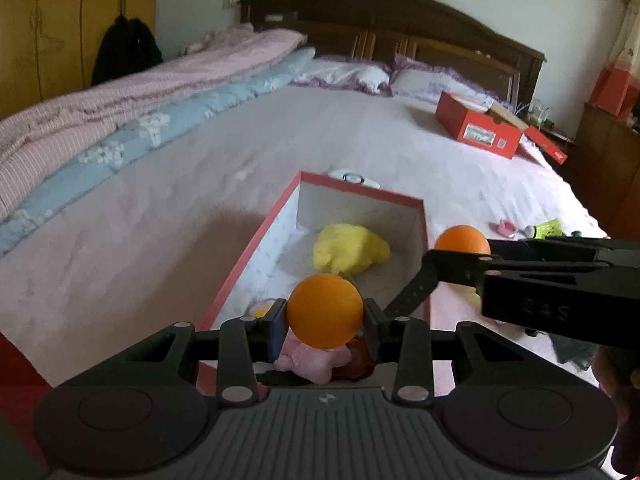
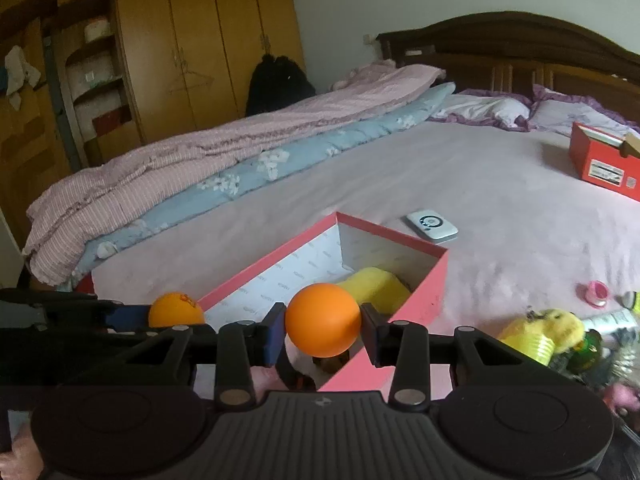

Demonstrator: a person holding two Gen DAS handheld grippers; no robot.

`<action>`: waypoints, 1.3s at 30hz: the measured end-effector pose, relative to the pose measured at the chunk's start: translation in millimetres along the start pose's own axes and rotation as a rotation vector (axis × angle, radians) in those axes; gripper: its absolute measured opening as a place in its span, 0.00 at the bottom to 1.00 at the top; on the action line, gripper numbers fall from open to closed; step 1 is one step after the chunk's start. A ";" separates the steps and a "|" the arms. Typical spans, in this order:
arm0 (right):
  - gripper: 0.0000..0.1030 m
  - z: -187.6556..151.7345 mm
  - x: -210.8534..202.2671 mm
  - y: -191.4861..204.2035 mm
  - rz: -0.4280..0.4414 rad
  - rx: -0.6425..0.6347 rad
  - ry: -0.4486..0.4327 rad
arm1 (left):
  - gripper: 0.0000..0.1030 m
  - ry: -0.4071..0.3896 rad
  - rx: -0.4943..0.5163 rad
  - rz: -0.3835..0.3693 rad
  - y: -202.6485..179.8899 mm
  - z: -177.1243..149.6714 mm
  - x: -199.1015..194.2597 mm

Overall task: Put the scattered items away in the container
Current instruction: 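Open the left gripper while the right gripper opens, dropping both balls into the box, then move both tools from the box back to the toy heap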

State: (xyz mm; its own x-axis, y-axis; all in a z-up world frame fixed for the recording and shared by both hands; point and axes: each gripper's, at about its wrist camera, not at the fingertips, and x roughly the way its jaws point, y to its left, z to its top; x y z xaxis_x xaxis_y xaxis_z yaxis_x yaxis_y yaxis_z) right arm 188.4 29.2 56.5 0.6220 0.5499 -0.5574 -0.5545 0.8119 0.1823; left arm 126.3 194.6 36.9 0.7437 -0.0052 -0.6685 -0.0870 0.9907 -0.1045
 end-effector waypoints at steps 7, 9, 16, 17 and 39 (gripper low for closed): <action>0.48 7.8 30.2 2.3 -0.008 0.014 0.025 | 0.69 -0.014 -0.070 0.035 15.3 2.7 5.8; 0.50 8.6 31.2 1.3 -0.012 0.021 0.017 | 0.70 -0.016 -0.074 0.035 17.0 2.0 3.1; 0.55 -16.7 -1.7 -8.0 -0.045 0.062 -0.004 | 0.85 -0.028 -0.057 0.006 8.5 -12.4 -19.2; 0.56 -24.0 -8.1 -9.9 -0.048 0.073 -0.004 | 0.87 -0.026 -0.043 -0.002 3.5 -15.9 -22.1; 0.61 -184.2 -142.4 -89.1 -0.340 0.374 0.090 | 0.98 0.085 0.197 -0.187 -116.7 -74.0 -43.2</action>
State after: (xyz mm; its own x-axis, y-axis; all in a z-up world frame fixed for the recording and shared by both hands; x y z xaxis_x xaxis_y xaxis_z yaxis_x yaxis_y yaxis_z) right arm 47.4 -157.5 -29.5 0.6735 0.2372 -0.7001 -0.0838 0.9655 0.2466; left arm 55.3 69.1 23.5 0.6755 -0.1938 -0.7115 0.1837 0.9786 -0.0922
